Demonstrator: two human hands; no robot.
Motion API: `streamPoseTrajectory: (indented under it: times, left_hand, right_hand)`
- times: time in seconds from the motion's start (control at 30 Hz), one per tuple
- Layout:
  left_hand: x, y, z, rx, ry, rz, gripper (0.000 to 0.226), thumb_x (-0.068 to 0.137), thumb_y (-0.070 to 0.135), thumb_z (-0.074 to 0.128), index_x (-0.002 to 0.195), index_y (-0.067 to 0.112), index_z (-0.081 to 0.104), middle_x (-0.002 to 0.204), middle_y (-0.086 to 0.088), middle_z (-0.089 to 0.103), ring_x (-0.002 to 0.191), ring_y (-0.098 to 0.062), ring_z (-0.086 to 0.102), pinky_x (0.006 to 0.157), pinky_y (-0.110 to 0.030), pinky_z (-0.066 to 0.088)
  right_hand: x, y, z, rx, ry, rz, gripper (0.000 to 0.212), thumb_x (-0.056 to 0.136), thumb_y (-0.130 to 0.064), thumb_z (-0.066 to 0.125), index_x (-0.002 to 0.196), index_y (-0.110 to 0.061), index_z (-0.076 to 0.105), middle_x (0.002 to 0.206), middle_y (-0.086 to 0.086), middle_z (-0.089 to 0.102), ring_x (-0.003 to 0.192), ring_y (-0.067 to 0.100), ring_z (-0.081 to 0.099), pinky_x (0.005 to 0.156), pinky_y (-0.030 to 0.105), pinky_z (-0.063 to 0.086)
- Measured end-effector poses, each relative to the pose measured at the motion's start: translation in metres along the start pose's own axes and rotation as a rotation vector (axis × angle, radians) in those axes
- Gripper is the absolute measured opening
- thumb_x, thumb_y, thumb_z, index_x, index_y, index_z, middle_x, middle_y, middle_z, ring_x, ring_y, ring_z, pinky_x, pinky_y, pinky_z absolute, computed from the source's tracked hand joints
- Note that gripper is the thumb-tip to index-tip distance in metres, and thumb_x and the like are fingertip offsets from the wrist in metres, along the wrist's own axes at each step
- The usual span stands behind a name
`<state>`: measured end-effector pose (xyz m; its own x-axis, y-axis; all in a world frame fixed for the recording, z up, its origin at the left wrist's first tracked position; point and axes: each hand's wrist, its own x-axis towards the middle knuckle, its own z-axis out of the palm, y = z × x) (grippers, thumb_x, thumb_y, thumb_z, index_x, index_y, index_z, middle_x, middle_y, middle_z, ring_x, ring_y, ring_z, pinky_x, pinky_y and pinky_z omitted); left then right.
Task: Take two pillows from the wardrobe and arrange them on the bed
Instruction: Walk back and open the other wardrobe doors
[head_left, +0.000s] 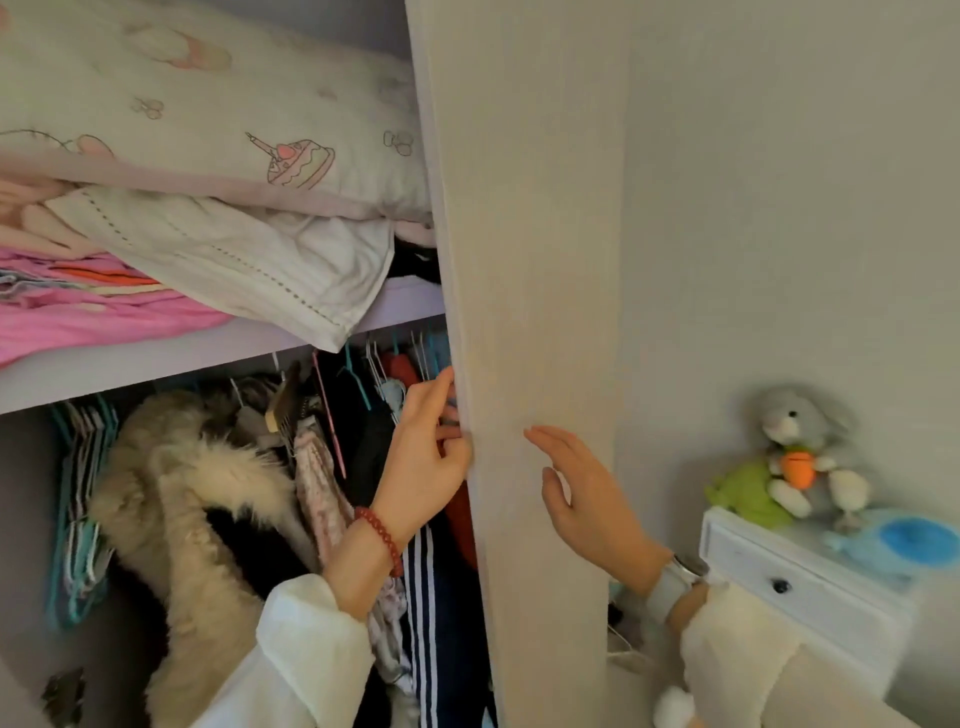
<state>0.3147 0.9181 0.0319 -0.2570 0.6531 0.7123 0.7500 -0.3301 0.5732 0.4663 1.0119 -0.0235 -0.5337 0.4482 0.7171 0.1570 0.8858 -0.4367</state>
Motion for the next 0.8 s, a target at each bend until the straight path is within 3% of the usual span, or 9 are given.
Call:
streamPoseTrajectory:
  times: [0.1,0.23,0.3,0.4,0.5,0.57,0.63,0.7,0.8]
  left_hand:
    - [-0.008,0.029,0.013,-0.042,-0.096,0.112,0.069,0.073,-0.006,0.037,0.136,0.022,0.026,0.109,0.011,0.039,0.097,-0.008,0.051,0.083,-0.014,0.047]
    - [-0.009,0.053,0.04,-0.017,-0.226,0.207,0.068,0.071,-0.001,0.036,0.137,0.016,0.032,0.127,0.01,0.034,0.119,-0.009,0.041,0.1,-0.025,0.039]
    - [-0.007,0.064,0.057,-0.019,-0.28,0.263,0.068,0.073,-0.001,0.038,0.137,0.022,0.028,0.139,0.008,0.026,0.116,-0.009,0.041,0.1,-0.019,0.035]
    - [0.003,0.081,0.089,-0.001,-0.362,0.381,0.071,0.076,-0.006,0.041,0.137,0.025,0.023,0.148,0.002,0.017,0.117,-0.016,0.04,0.092,-0.024,0.037]
    - [0.02,0.098,0.127,0.053,-0.424,0.453,0.076,0.079,-0.008,0.044,0.137,0.032,0.016,0.149,0.008,0.009,0.133,-0.025,0.032,0.1,-0.036,0.038]
    - [0.033,0.109,0.156,0.081,-0.471,0.479,0.079,0.08,-0.008,0.043,0.137,0.034,0.01,0.149,0.01,0.004,0.14,-0.024,0.019,0.109,-0.035,0.028]
    - [0.044,0.12,0.185,0.107,-0.521,0.492,0.079,0.08,-0.007,0.044,0.139,0.032,0.009,0.152,0.006,0.002,0.142,-0.021,0.01,0.113,-0.03,0.016]
    - [0.054,0.129,0.211,0.132,-0.567,0.482,0.075,0.082,-0.005,0.044,0.142,0.028,0.013,0.155,0.0,0.001,0.142,-0.021,0.007,0.114,-0.031,0.015]
    - [0.064,0.138,0.241,0.174,-0.613,0.439,0.073,0.085,0.0,0.044,0.144,0.028,0.011,0.156,0.003,-0.004,0.142,-0.02,0.003,0.113,-0.035,0.02]
  right_hand:
    - [-0.016,-0.006,-0.022,0.059,0.082,0.036,0.041,0.088,-0.007,0.039,0.129,-0.008,0.043,0.13,0.009,0.048,0.118,0.023,0.049,0.098,0.041,0.045]
    - [-0.041,-0.01,-0.054,0.111,0.138,0.059,0.043,0.089,-0.015,0.037,0.131,-0.021,0.036,0.125,-0.002,0.045,0.113,0.01,0.048,0.093,0.03,0.045]
    - [-0.052,-0.007,-0.072,0.085,0.153,0.062,0.044,0.089,-0.017,0.04,0.132,-0.024,0.032,0.127,-0.002,0.045,0.113,0.011,0.049,0.092,0.031,0.047]
    - [-0.064,0.004,-0.1,0.048,0.198,0.121,0.047,0.088,-0.018,0.043,0.133,-0.022,0.033,0.126,-0.002,0.049,0.111,0.012,0.053,0.091,0.036,0.05]
    - [-0.074,0.022,-0.131,0.019,0.261,0.203,0.049,0.088,-0.017,0.046,0.135,-0.019,0.033,0.125,0.001,0.055,0.108,0.013,0.056,0.088,0.035,0.052]
    - [-0.078,0.036,-0.151,-0.022,0.311,0.254,0.045,0.09,-0.011,0.046,0.133,-0.017,0.035,0.12,-0.003,0.058,0.102,0.012,0.06,0.086,0.034,0.053]
    - [-0.078,0.051,-0.17,-0.052,0.373,0.322,0.039,0.09,-0.005,0.044,0.128,-0.011,0.039,0.112,0.002,0.062,0.094,0.018,0.063,0.082,0.038,0.054]
    - [-0.076,0.067,-0.188,-0.093,0.426,0.402,0.035,0.089,0.0,0.043,0.123,-0.007,0.043,0.107,0.012,0.065,0.09,0.027,0.065,0.079,0.039,0.052]
    - [-0.07,0.085,-0.209,-0.158,0.463,0.489,0.029,0.087,0.003,0.042,0.115,-0.002,0.047,0.099,0.02,0.066,0.086,0.036,0.063,0.067,0.026,0.04]
